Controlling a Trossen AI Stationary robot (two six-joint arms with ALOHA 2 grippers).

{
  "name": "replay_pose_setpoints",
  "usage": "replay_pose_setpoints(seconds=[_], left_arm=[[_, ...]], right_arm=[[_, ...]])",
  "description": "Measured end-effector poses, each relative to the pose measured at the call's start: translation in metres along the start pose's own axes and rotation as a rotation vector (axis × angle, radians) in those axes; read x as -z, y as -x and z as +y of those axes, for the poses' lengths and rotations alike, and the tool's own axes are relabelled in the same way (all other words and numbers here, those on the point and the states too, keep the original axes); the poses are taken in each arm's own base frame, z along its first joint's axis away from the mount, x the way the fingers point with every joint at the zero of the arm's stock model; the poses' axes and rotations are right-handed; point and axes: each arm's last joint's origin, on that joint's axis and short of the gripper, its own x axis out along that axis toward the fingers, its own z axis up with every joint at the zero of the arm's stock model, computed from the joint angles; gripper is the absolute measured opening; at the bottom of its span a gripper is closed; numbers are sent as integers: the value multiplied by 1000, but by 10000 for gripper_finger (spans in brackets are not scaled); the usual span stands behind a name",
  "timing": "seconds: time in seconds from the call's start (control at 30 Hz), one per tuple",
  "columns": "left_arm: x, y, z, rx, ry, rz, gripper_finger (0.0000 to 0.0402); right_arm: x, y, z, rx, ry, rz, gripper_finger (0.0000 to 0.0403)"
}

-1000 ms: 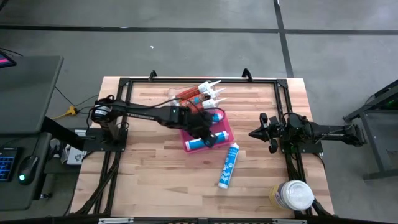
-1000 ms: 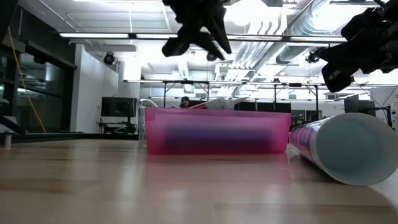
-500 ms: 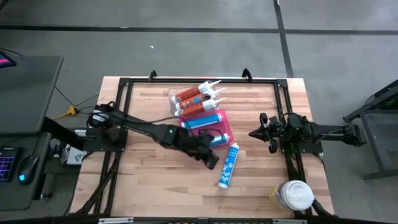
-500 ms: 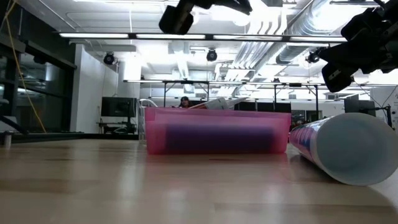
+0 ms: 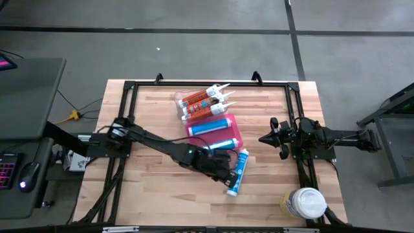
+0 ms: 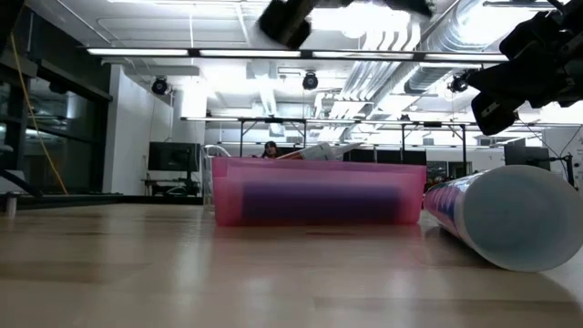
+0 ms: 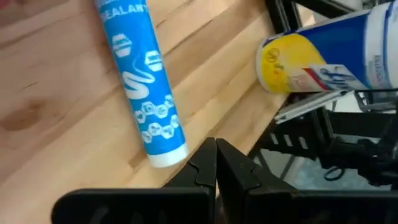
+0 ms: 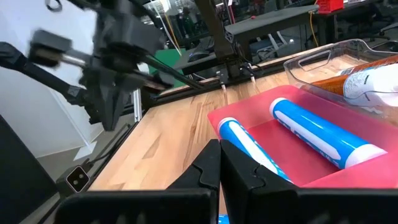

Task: Pick & place silicon tubes, Sealant and Lysol wipes
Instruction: Put the blue sealant into the pink bin

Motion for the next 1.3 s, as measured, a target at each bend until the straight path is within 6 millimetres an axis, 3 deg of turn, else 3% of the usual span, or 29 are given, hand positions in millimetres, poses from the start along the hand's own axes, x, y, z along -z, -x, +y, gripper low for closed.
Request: replay_pose_setpoints(seconds=[0.1,0.23,0.43,0.57,1.0,1.13,1.3], left_arm=[[-12,-1,-19,13,10,1,0],[-20,-7,-24,-82,-1,-4,0],[-28,-20,-30,-80,5,-1,0],[-28,-42,-21,-95,14,29,0],[-31,-78,-9,-71,27,47,2],[-32,-79,-12,-41,29,45,25],[-29,-85,-6,-73,27,53,94]], right_arm=[[0,0,0,0,0,0,1],[0,0,0,0,0,1,1],[1,0,0,2,-1,7,1],[1,0,0,2,-1,7,1],[0,0,0,2,-1,6,1],[1,0,0,2,-1,7,1],[1,0,0,3,-2,8,1]])
